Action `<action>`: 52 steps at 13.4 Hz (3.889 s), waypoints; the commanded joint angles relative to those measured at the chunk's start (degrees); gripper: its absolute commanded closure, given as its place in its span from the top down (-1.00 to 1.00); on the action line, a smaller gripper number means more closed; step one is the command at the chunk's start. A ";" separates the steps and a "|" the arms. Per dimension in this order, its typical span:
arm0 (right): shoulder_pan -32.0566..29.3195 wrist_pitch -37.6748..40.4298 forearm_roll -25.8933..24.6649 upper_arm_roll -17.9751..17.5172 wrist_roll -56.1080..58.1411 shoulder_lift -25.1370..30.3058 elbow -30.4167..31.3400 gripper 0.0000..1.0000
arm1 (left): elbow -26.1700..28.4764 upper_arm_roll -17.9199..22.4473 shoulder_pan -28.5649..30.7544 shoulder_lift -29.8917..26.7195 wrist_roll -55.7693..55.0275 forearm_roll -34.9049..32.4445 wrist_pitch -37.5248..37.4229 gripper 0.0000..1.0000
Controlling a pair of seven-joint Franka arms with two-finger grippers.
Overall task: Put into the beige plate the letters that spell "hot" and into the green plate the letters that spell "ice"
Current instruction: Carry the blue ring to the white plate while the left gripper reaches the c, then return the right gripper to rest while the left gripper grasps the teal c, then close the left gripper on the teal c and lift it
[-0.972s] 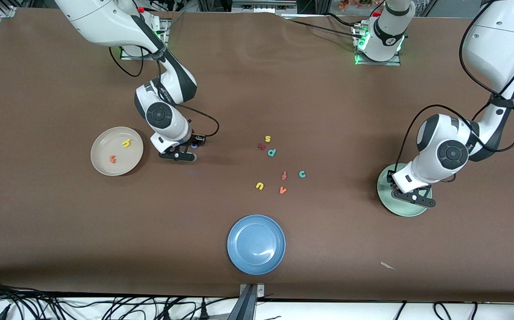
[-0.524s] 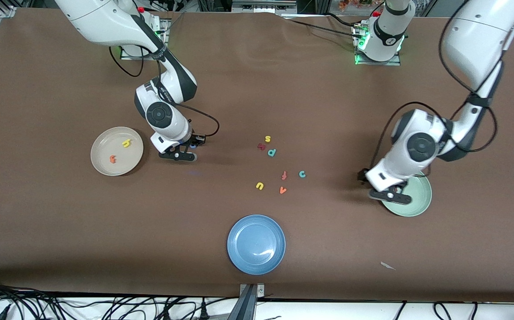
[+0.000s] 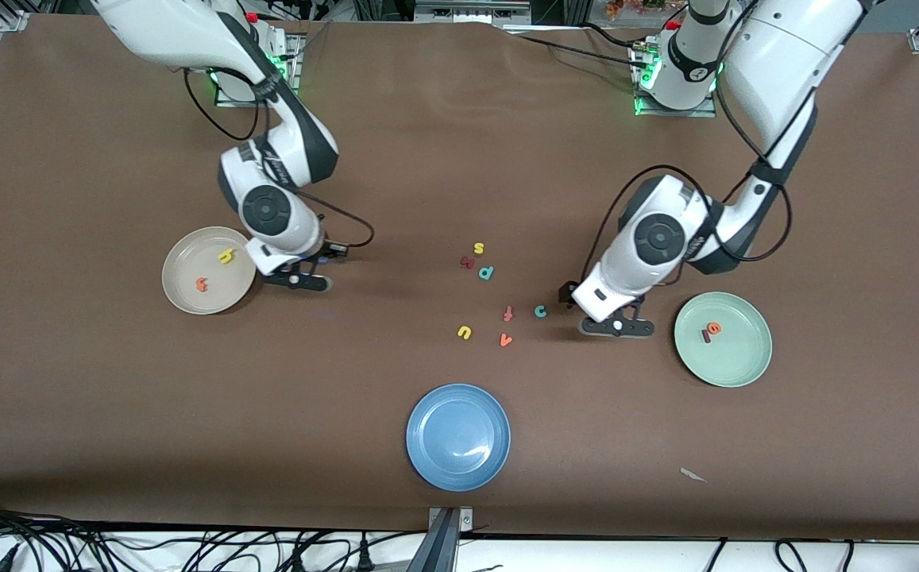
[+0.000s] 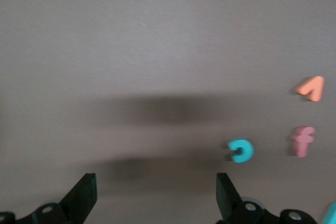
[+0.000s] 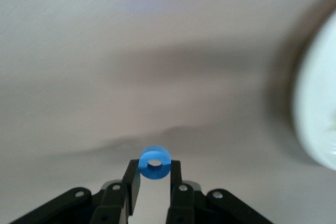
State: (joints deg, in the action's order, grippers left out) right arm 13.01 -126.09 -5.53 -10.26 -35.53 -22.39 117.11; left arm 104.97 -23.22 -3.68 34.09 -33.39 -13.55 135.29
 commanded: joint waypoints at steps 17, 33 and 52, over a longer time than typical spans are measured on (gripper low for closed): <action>-0.35 9.89 0.44 23.45 27.98 6.03 4.72 0.96 | -9.17 4.76 -10.64 9.68 -10.38 0.89 -0.73 0.37; 0.00 34.95 4.13 23.01 27.01 9.03 -33.35 0.99 | -12.95 4.85 -11.34 11.61 -11.35 0.71 -4.34 -0.30; -0.70 33.89 6.06 23.27 27.10 8.94 -33.44 0.99 | -14.53 5.03 -10.64 10.82 -10.73 -0.25 -7.76 -0.29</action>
State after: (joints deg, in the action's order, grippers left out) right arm 12.77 -92.81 -0.75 13.06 -8.51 -12.95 85.26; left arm 91.40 -18.59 -13.91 44.94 -44.49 -13.55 129.00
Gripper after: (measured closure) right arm 0.004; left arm 0.678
